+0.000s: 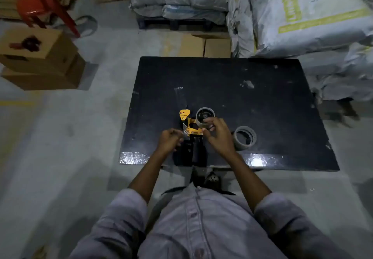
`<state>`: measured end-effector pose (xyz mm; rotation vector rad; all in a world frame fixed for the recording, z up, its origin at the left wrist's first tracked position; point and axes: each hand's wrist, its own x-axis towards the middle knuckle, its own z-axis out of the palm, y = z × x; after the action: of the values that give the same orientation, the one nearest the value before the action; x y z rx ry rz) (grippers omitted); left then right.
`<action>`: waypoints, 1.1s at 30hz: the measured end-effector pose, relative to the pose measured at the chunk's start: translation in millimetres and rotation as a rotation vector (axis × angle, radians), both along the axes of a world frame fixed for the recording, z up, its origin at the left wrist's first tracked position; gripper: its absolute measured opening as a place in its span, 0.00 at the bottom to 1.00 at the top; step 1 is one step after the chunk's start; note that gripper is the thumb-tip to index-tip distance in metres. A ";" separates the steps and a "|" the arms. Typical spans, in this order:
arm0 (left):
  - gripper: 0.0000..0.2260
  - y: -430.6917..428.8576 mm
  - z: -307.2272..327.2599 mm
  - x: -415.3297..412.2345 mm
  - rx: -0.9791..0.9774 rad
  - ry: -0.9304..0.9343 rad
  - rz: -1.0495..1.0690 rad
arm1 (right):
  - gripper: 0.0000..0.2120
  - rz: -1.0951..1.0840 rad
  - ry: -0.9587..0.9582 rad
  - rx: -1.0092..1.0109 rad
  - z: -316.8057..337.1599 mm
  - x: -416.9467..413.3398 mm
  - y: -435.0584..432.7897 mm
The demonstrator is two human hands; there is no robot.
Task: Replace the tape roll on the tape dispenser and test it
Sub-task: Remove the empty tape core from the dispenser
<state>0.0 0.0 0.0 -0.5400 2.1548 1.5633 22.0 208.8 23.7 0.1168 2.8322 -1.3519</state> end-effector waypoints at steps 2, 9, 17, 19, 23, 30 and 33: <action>0.12 3.6 -2.8 -4.0 0.010 -0.044 0.014 | 0.14 0.030 -0.043 0.004 1.6 -7.0 3.9; 0.13 17.6 5.9 -27.6 -0.442 0.202 -0.226 | 0.15 0.086 -0.149 0.046 -10.4 -31.9 15.8; 0.14 -2.3 -4.7 -44.7 -0.645 0.286 -0.527 | 0.21 0.245 -0.242 0.152 -6.3 -46.5 4.5; 0.14 -4.5 -6.7 -46.4 -0.690 0.319 -0.564 | 0.22 0.232 -0.253 0.150 -4.9 -47.0 2.3; 0.14 -6.0 -8.4 -55.1 -0.751 0.376 -0.650 | 0.21 0.200 -0.247 0.157 -10.4 -42.5 -1.9; 0.14 8.3 -5.4 -74.1 -0.577 0.462 -0.561 | 0.21 -0.092 -0.226 0.202 -19.8 -41.1 8.1; 0.14 22.0 -4.4 -82.2 -0.540 0.490 -0.605 | 0.23 -0.196 -0.247 0.276 -21.2 -42.1 30.8</action>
<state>-82.2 22.0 -4.4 0.3830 2.7574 0.8281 -20.1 239.5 2.5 0.5348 2.8299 -0.8853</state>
